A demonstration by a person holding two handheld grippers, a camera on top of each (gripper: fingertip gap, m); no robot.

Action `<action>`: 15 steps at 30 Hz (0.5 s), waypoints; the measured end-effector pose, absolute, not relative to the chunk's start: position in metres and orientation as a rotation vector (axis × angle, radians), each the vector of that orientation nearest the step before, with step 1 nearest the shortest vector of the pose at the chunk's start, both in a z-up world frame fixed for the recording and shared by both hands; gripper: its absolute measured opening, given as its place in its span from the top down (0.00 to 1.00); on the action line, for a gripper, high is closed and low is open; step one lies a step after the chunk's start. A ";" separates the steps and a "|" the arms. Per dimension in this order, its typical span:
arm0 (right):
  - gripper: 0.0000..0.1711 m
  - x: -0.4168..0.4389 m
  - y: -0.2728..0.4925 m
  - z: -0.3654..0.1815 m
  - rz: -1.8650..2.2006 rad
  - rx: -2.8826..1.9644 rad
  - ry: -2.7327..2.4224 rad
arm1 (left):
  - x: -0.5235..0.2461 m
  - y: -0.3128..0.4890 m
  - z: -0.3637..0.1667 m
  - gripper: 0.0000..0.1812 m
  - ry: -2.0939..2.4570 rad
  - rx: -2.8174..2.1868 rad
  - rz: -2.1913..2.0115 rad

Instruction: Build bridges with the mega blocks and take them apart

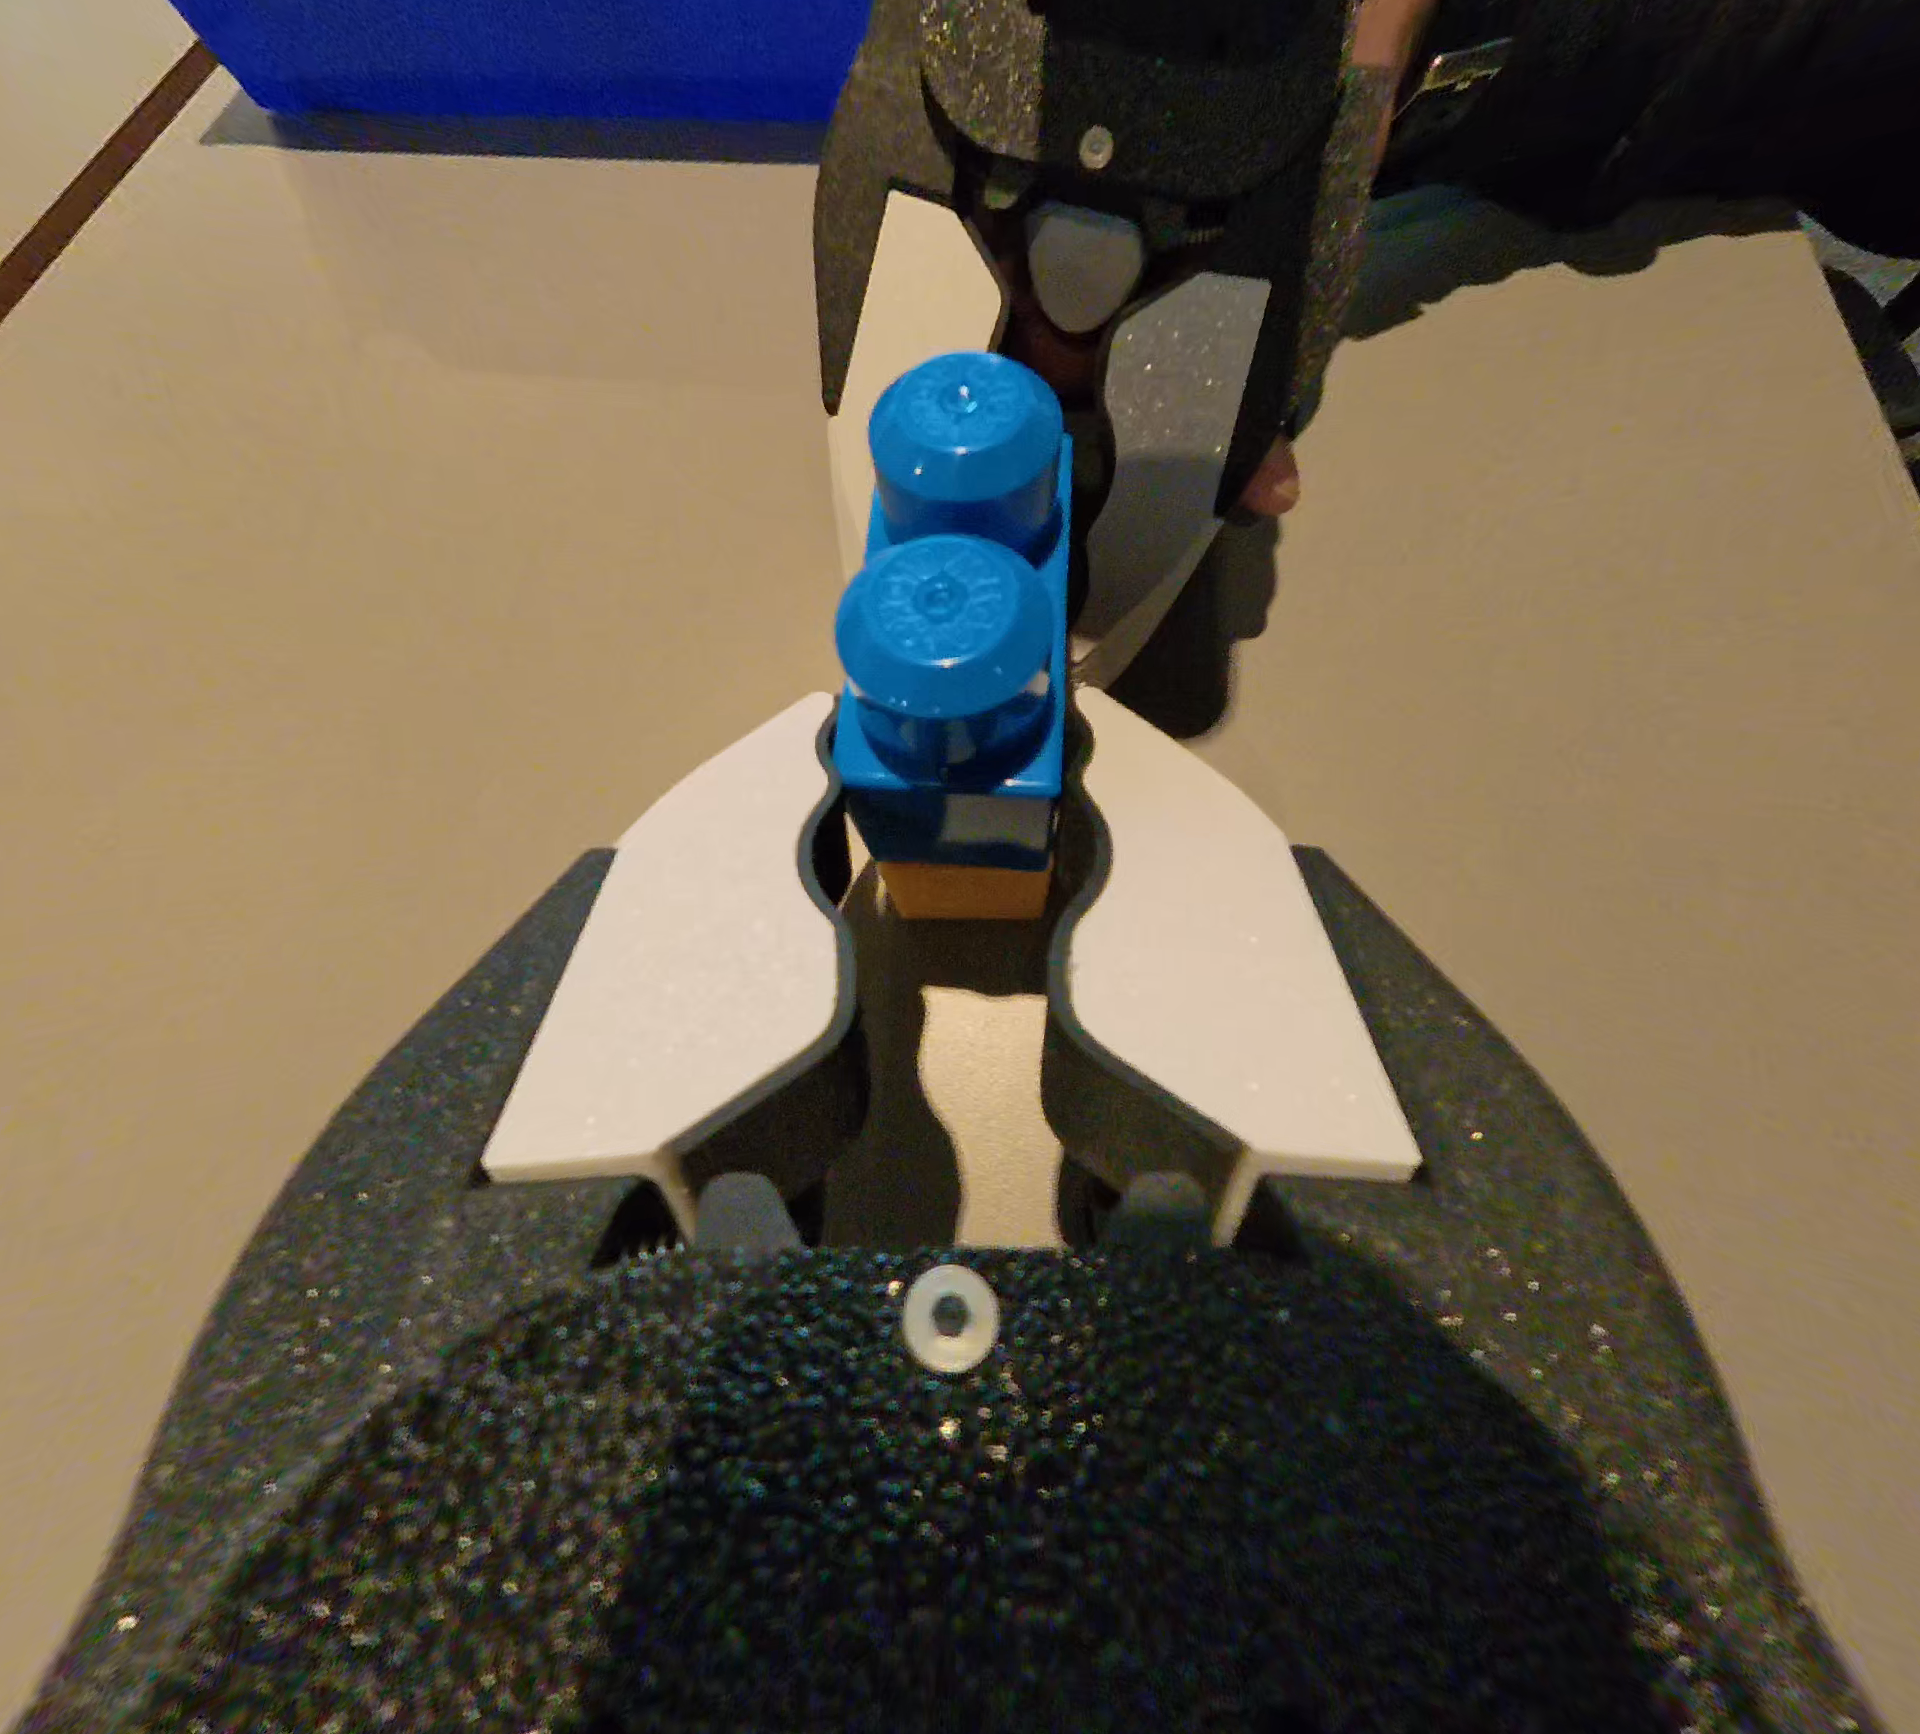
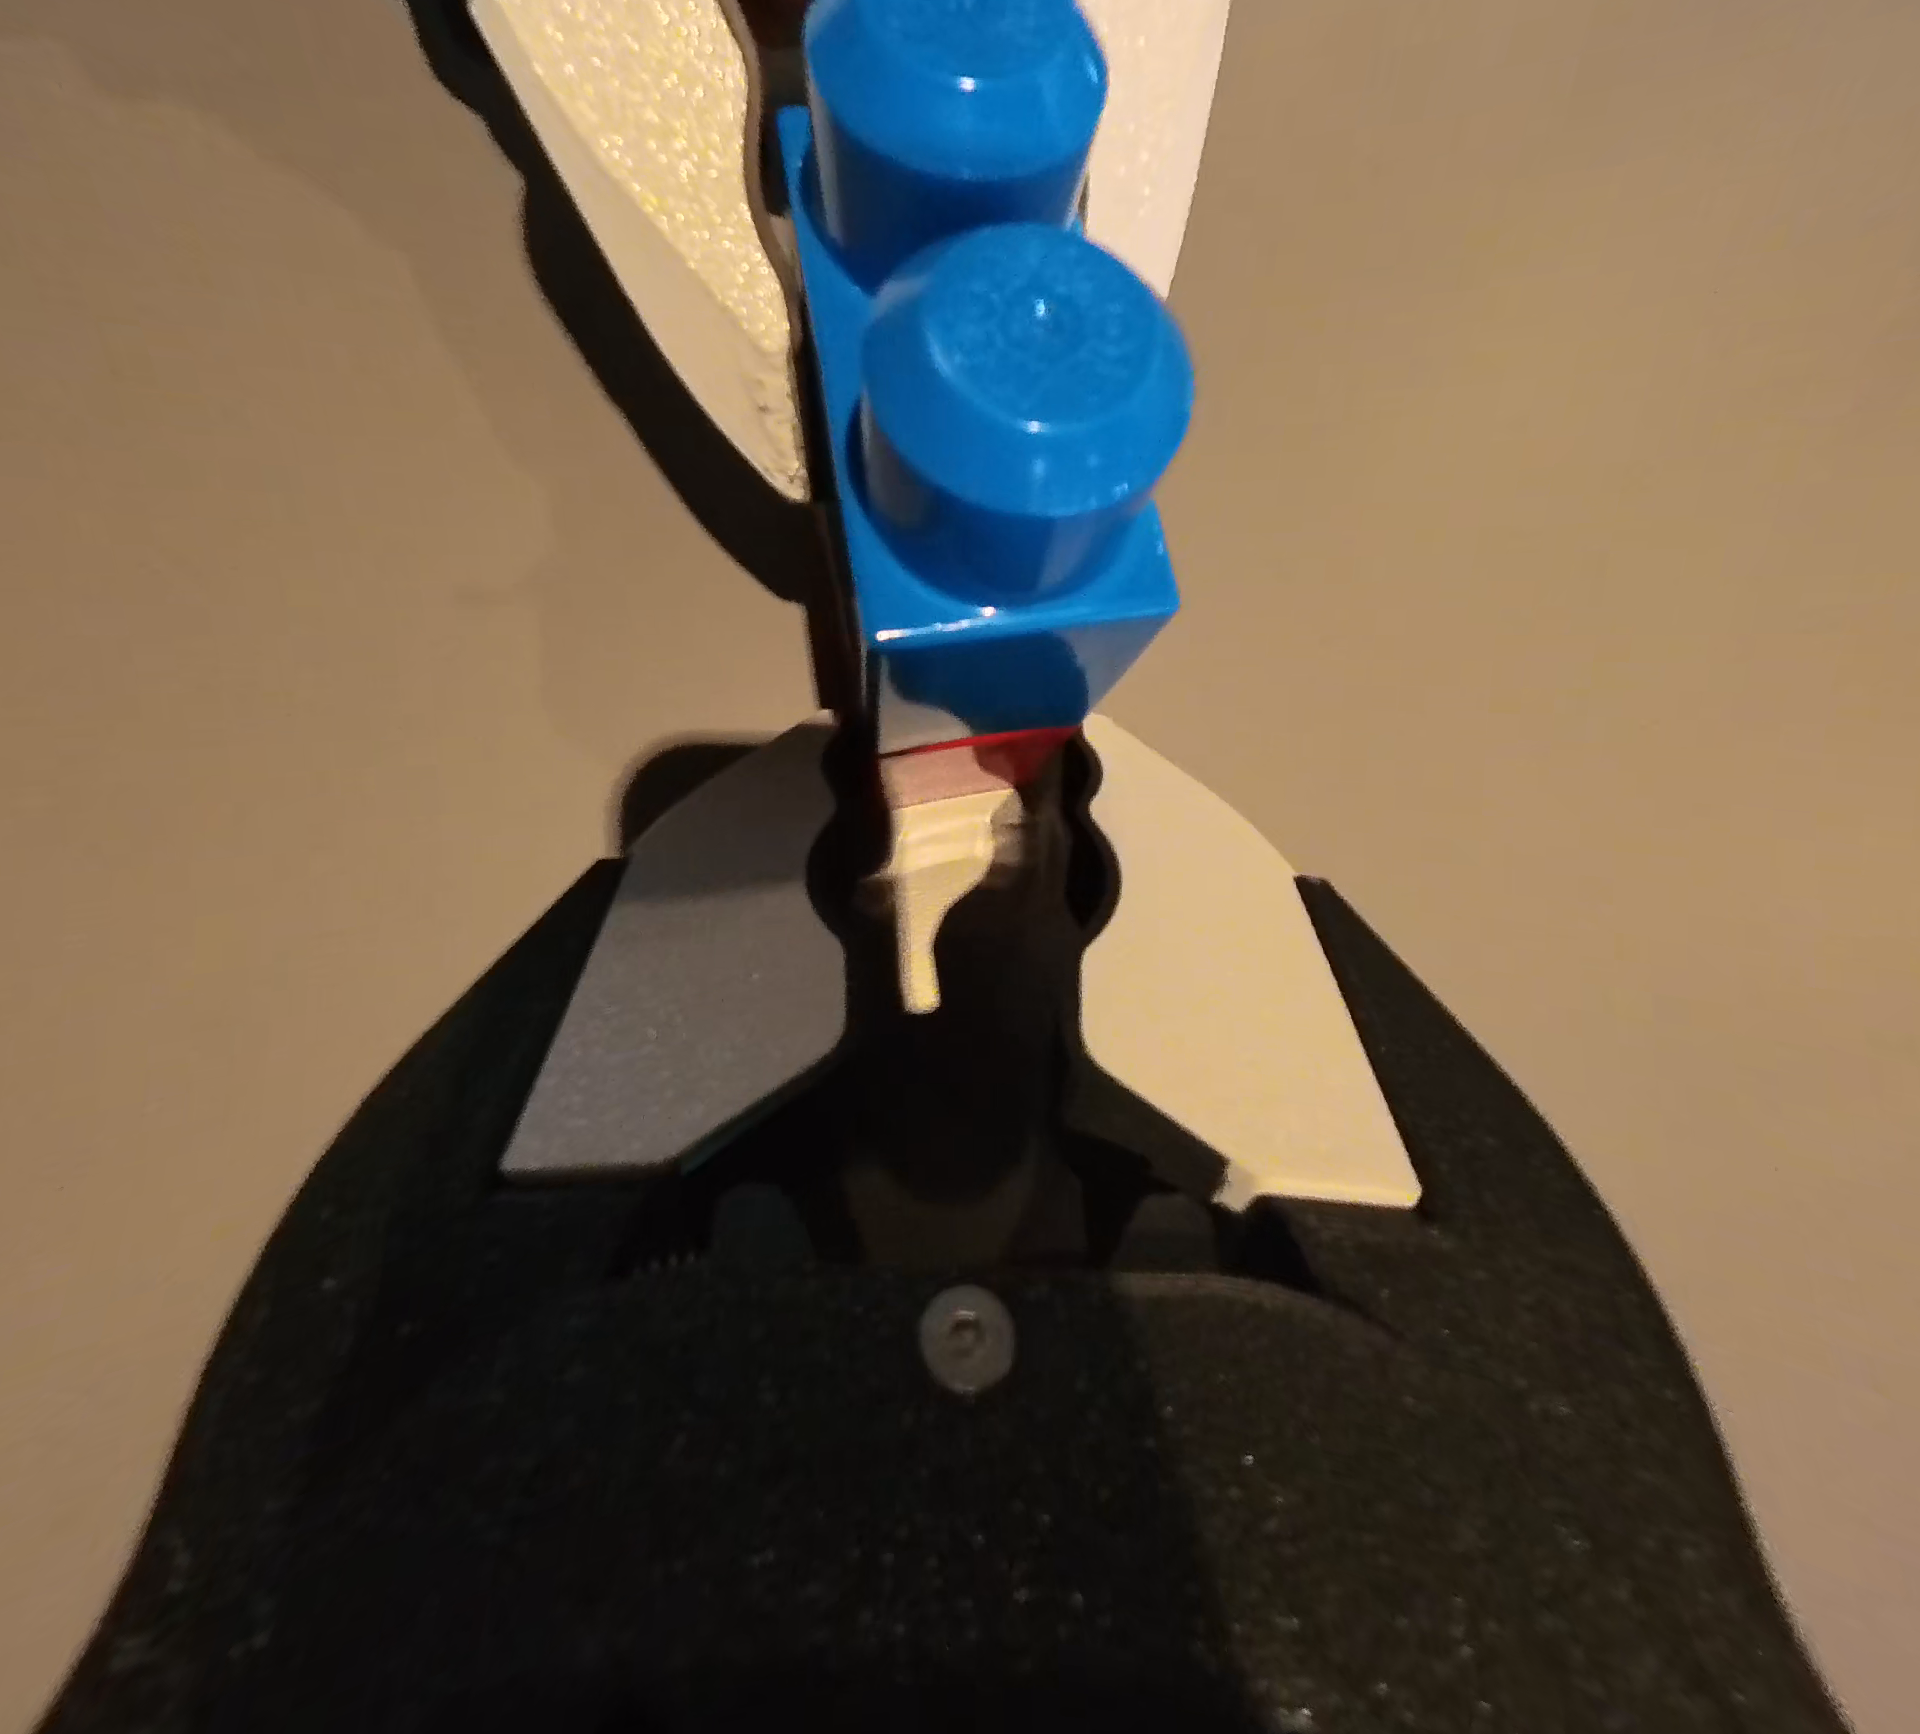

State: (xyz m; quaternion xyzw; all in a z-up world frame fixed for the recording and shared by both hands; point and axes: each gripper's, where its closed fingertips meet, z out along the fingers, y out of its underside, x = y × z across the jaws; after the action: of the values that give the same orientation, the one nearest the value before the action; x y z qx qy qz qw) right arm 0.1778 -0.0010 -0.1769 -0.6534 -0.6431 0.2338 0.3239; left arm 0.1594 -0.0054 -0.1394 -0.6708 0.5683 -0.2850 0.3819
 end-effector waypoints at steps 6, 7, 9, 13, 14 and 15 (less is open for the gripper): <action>0.77 0.178 -0.001 -0.178 0.615 -1.729 -1.689 | 0.159 -0.005 -0.140 0.80 1.456 -1.721 -0.702; 0.77 0.178 -0.001 -0.178 0.616 -1.734 -1.687 | 0.159 -0.005 -0.140 0.80 1.457 -1.723 -0.695; 0.76 0.179 -0.001 -0.179 0.619 -1.735 -1.691 | 0.160 -0.006 -0.140 0.80 1.461 -1.722 -0.687; 0.66 0.183 -0.013 -0.179 0.661 -1.681 -1.769 | 0.160 -0.006 -0.140 0.80 1.465 -1.718 -0.685; 0.64 0.185 -0.016 -0.177 0.682 -1.663 -1.782 | 0.160 -0.006 -0.139 0.80 1.467 -1.717 -0.682; 0.63 0.186 -0.017 -0.174 0.707 -1.644 -1.781 | 0.160 -0.006 -0.139 0.80 1.469 -1.716 -0.680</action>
State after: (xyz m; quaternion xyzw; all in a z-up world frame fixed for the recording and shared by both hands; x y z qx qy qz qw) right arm 0.1862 -0.0173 -0.1742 -0.6204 -0.6720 0.2670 0.3037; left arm 0.1600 -0.0064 -0.1394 -0.6725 0.5756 -0.2666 0.3813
